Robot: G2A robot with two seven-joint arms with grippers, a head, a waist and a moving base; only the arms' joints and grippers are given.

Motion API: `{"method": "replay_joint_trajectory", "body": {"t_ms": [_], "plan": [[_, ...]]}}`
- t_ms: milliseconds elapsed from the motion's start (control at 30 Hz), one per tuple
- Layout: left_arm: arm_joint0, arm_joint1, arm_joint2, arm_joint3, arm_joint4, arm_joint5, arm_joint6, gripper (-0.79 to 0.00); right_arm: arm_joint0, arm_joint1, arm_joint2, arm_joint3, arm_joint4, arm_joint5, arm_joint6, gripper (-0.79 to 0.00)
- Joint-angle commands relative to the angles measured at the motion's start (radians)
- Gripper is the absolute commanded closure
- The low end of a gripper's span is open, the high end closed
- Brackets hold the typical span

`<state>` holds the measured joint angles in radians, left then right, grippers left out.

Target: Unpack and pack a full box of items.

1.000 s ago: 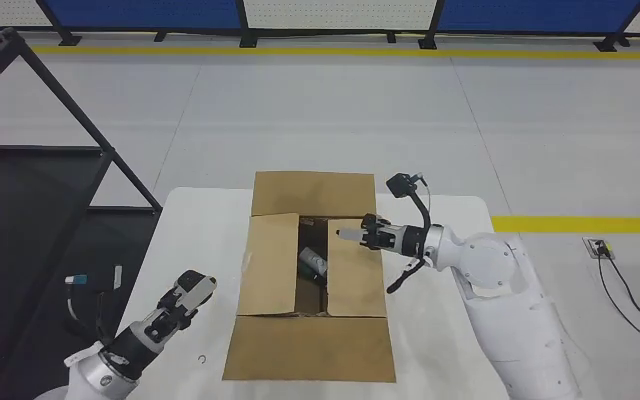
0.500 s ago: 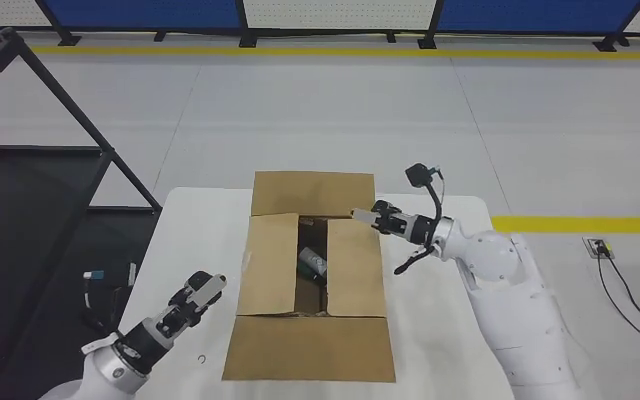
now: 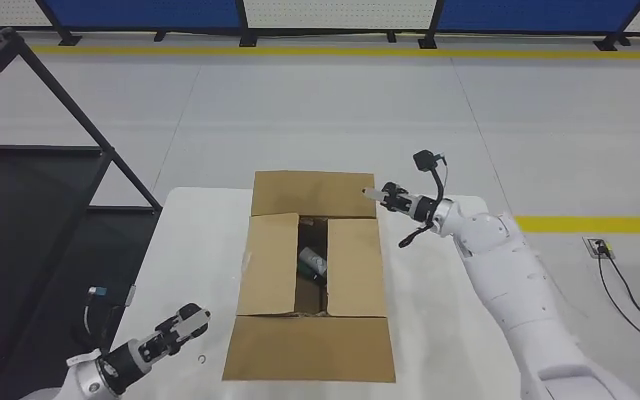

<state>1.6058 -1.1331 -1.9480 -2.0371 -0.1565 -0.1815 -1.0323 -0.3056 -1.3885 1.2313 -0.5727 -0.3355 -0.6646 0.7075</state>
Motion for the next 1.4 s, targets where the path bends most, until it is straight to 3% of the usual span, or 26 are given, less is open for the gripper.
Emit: {"method": "replay_joint_trajectory", "body": {"t_ms": [0,400,667,1033,1367], "plan": [[0.016,0.006,-0.013,0.012,-0.005,-0.015,-0.054,-0.785,0.035,-0.009,-0.025,0.064,-0.025,0.017,-0.018,-0.785],[0.053,0.035,-0.011,0.051,-0.014,-0.043,-0.275,-0.785,0.122,-0.05,-0.06,0.245,0.115,-0.104,0.076,-0.785],[0.036,0.05,0.047,0.053,0.017,-0.043,-0.324,-0.785,0.139,-0.047,-0.034,0.268,0.239,-0.205,0.173,-0.785],[0.006,0.064,0.093,0.062,-0.052,-0.043,-0.314,-0.785,0.111,-0.039,-0.055,0.172,0.345,-0.223,0.225,-0.785],[-0.024,0.067,0.113,0.049,-0.136,-0.036,-0.169,-0.785,0.072,0.001,-0.129,0.02,0.424,-0.197,0.251,-0.785]]}}
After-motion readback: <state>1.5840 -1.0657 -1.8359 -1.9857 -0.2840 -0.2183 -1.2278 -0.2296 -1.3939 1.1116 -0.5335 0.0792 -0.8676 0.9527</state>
